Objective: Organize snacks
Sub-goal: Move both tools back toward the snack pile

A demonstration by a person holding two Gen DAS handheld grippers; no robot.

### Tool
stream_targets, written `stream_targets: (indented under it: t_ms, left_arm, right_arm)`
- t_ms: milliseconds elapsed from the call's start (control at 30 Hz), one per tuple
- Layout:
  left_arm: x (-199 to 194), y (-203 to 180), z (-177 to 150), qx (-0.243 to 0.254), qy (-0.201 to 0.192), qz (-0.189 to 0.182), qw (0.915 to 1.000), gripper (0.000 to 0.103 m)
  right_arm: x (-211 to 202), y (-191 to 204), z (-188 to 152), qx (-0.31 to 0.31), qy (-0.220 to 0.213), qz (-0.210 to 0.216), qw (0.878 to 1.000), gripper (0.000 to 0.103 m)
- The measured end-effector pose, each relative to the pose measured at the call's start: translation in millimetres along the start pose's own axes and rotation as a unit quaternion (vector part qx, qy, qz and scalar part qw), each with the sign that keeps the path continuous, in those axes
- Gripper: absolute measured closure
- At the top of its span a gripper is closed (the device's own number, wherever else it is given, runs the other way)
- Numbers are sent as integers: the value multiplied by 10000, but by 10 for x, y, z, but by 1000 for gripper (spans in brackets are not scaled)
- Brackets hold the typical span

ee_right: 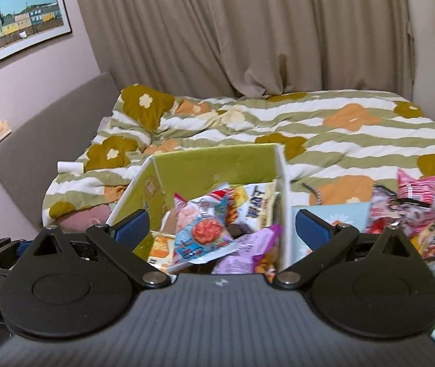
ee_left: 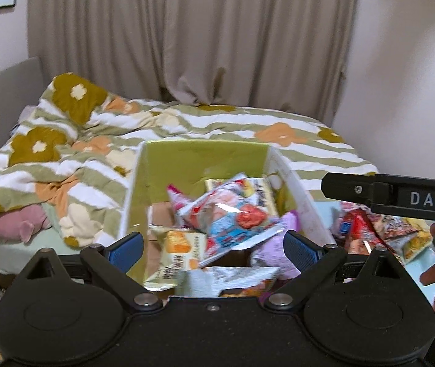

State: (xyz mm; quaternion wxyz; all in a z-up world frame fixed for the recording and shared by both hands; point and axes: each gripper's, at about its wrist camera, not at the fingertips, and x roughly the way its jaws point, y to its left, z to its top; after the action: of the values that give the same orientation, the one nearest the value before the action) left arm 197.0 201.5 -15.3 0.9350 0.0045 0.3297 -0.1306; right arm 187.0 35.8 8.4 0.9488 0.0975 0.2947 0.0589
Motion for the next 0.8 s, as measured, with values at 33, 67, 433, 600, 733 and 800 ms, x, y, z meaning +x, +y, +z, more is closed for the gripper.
stream_targets:
  t_ms: [33, 67, 433, 600, 733, 800]
  left_arm:
    - [1, -67, 6, 53, -13, -59, 10000, 3]
    - [6, -125, 13, 96, -21, -112, 9999, 3]
    - [143, -967, 44, 342, -151, -436, 9983, 3]
    - [295, -1477, 26, 535, -64, -505, 9973, 3]
    - [462, -1828, -40, 619, 60, -574, 9964, 3]
    - [588, -1996, -81, 722, 179, -614, 9953, 3]
  right_arm:
    - [-58, -39, 1, 7, -23, -37, 10000, 0]
    - [-111, -82, 9, 20, -41, -84, 10000, 0]
    - [-593, -937, 13, 482, -71, -370, 9981, 0]
    - [-748, -1478, -36, 796, 51, -433, 9959, 0]
    - [-768, -1909, -104, 1061, 235, -495, 9928, 0]
    - [-760, -2096, -149, 1084, 344, -539, 9920, 0]
